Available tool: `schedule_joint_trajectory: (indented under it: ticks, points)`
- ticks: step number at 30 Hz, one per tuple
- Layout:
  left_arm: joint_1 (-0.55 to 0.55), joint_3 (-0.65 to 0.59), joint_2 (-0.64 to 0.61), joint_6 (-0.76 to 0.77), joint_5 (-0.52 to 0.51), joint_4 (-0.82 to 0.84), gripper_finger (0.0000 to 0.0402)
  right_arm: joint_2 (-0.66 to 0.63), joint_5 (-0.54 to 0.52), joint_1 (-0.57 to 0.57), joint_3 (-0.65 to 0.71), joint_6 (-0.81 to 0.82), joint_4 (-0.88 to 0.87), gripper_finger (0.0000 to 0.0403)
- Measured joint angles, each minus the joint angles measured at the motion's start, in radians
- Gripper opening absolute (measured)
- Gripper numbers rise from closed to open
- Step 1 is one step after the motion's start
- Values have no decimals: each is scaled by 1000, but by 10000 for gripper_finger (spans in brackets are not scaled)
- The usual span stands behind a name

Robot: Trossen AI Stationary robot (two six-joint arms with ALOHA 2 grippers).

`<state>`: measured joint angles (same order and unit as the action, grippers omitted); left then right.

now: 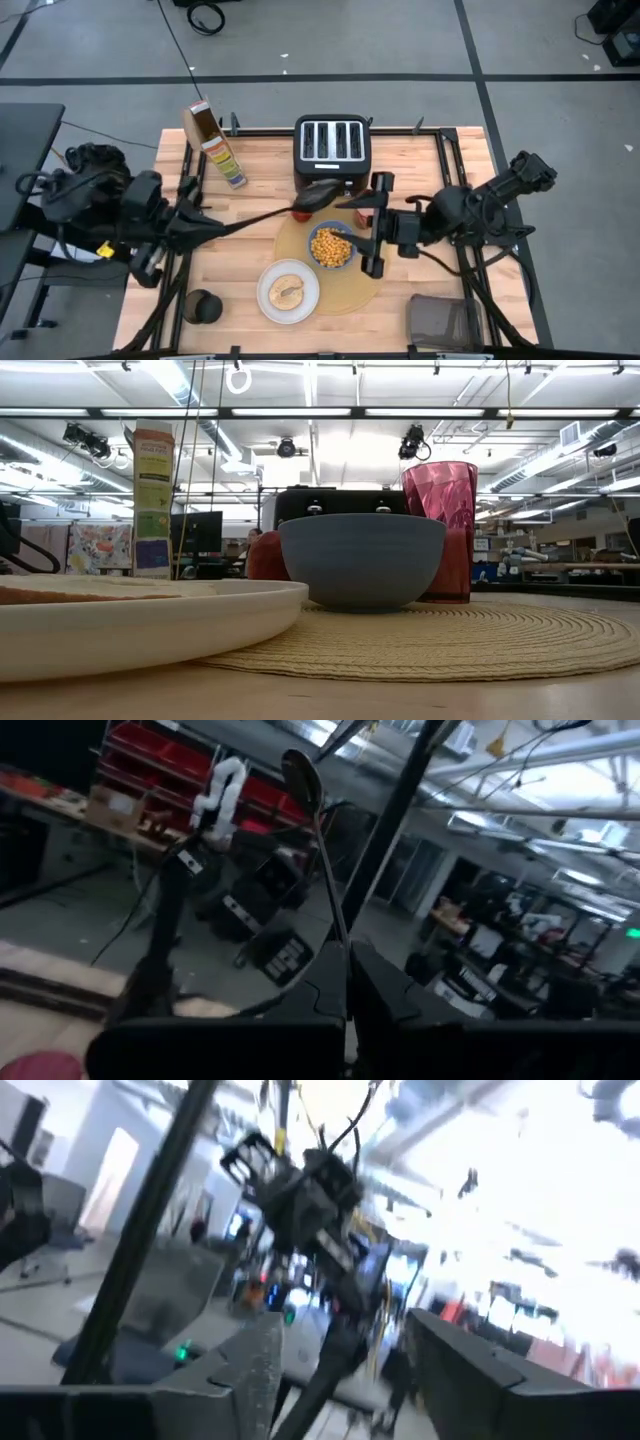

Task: Arrange a breakfast setting
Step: Put the spoon on the placemat to the right of the bowl

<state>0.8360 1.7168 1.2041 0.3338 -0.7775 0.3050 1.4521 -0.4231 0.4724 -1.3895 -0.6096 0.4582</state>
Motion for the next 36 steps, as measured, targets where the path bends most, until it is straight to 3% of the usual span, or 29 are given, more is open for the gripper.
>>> schedule_joint_trajectory:
  ticks: [4,9,18,25,36]
  points:
    - [-85,0,40,-31,78,-46,8,0,93,-44,0,-48,103,243]
    - [-183,0,97,-94,128,-80,8,0,219,-111,0,63,225,245]
    - [-303,0,172,-362,130,-292,8,-4,250,-163,-2,168,424,228]
    - [-393,0,179,-533,227,-445,8,-77,265,-198,-1,293,365,228]
    - [-489,0,234,-815,281,-440,8,-348,293,-319,-1,661,-24,256]
